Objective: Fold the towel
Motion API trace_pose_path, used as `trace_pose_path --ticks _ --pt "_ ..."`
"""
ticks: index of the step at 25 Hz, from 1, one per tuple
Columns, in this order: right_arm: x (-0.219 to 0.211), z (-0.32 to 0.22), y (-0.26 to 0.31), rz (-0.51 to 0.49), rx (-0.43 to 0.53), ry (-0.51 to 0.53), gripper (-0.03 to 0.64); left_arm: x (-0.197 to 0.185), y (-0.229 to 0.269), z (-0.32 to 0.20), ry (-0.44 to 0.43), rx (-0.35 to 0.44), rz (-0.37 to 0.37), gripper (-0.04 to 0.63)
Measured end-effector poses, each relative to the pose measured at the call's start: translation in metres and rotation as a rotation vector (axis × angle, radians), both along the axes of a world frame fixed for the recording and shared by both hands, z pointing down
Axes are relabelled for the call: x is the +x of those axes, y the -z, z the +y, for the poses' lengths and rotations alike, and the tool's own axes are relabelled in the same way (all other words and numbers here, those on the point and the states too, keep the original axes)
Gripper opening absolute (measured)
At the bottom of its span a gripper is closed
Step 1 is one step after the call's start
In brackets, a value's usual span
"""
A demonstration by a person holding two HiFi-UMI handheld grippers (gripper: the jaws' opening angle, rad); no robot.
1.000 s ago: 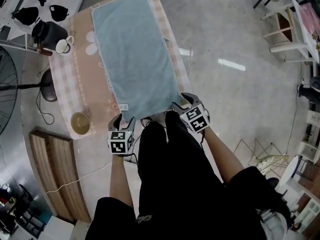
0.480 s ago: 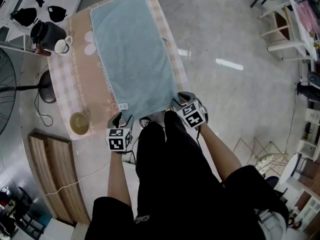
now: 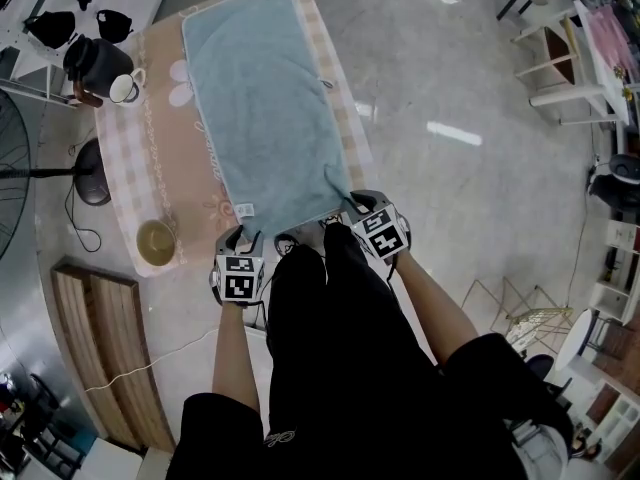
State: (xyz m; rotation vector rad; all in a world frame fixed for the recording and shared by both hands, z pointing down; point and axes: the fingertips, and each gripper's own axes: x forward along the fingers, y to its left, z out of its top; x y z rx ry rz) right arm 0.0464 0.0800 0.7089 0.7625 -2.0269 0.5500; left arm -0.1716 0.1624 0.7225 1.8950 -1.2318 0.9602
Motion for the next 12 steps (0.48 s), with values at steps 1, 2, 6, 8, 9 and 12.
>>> trace_pose_path --ticks 1,2,6,8,9,12 --pt "0.001 0.002 0.001 -0.004 -0.001 -0.001 0.044 0.001 -0.003 0.002 -0.009 0.0 0.001 0.17" --pt "0.001 0.004 0.002 -0.009 -0.003 -0.001 0.044 0.002 -0.004 0.004 -0.015 0.001 0.007 0.148" --pt "-0.001 0.012 0.011 -0.022 -0.008 0.017 0.044 0.0 0.005 0.005 -0.007 -0.018 0.029 0.084" --pt "-0.003 0.017 0.015 -0.021 -0.004 0.029 0.044 0.0 0.007 0.008 -0.009 -0.032 0.051 0.046" --pt "-0.003 0.019 0.017 -0.019 -0.002 0.033 0.044 0.0 0.008 0.01 -0.012 -0.036 0.063 0.044" --pt "-0.004 0.028 0.024 -0.016 -0.005 0.04 0.043 0.001 0.017 0.017 -0.02 -0.058 0.11 0.04"
